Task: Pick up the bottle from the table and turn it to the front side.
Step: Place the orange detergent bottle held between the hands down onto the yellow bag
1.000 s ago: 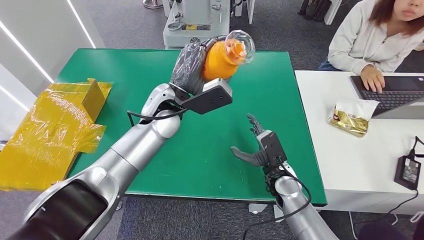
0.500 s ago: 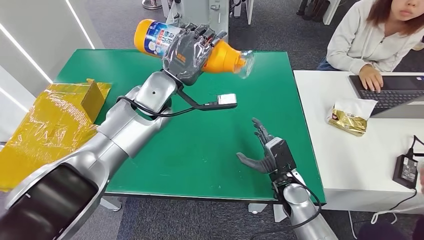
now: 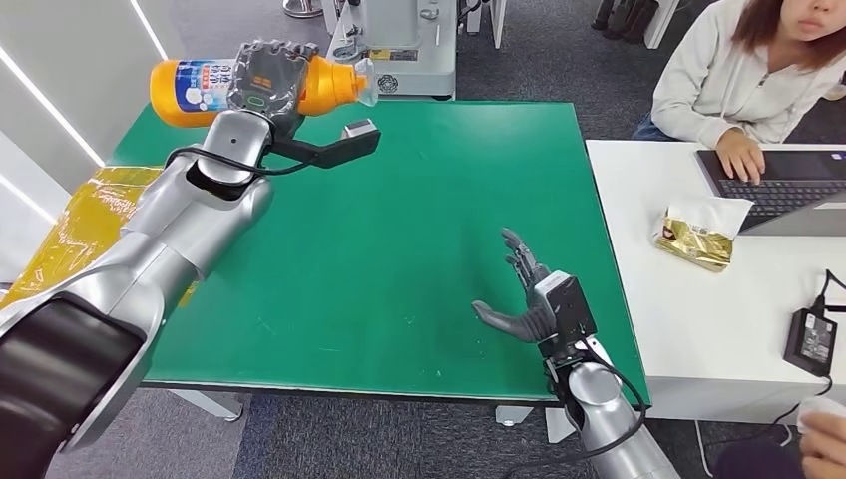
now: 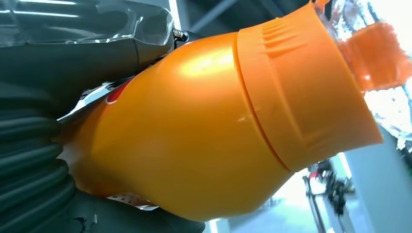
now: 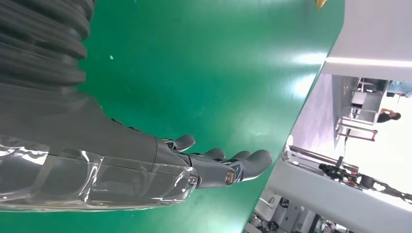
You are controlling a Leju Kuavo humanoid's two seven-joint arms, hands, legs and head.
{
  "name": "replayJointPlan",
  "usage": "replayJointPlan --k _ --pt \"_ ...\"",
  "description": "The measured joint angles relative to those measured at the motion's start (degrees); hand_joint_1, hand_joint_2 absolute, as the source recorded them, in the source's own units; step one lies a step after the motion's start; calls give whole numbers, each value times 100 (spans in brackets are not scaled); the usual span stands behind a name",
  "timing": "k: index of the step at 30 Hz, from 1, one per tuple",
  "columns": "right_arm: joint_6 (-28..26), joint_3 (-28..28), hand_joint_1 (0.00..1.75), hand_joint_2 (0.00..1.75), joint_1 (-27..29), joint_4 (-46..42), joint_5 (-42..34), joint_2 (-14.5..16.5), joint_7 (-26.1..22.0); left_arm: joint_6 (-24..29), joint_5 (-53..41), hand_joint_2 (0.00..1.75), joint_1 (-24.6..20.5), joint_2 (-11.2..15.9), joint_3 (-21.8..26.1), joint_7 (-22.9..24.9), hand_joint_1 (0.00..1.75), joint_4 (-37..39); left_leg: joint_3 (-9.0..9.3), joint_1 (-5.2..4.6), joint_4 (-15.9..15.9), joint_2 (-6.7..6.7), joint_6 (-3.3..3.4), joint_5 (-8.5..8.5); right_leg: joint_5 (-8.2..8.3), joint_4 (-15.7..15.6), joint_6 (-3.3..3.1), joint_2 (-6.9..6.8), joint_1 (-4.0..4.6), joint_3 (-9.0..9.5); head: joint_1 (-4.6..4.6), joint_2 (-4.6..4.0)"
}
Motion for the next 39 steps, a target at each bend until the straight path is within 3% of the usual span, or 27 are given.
replayJointPlan --k 8,14,27,39 --pt "-31 1 0 175 312 -510 -14 -156 50 -42 645 175 452 192 1064 -303 175 40 0 0 0 -1 0 -1 0 -3 0 -2 -1 0 -1 0" --pt "-104 -1 0 175 499 -740 35 -253 54 46 654 175 924 300 1446 -536 175 42 0 0 -1 0 0 -1 -1 -2 0 -1 -1 0 -1 0" --pt "-67 -154 0 175 964 -1186 345 -292 127 693 -82 175 1898 755 1564 -696 175 46 0 1 -4 3 0 -2 -5 -2 0 2 0 -2 0 0" --pt "8 -202 0 175 1036 -1314 378 -290 170 692 -767 175 2147 1006 1458 -319 175 96 0 0 -4 3 0 -2 -5 -3 1 2 -1 -1 0 0"
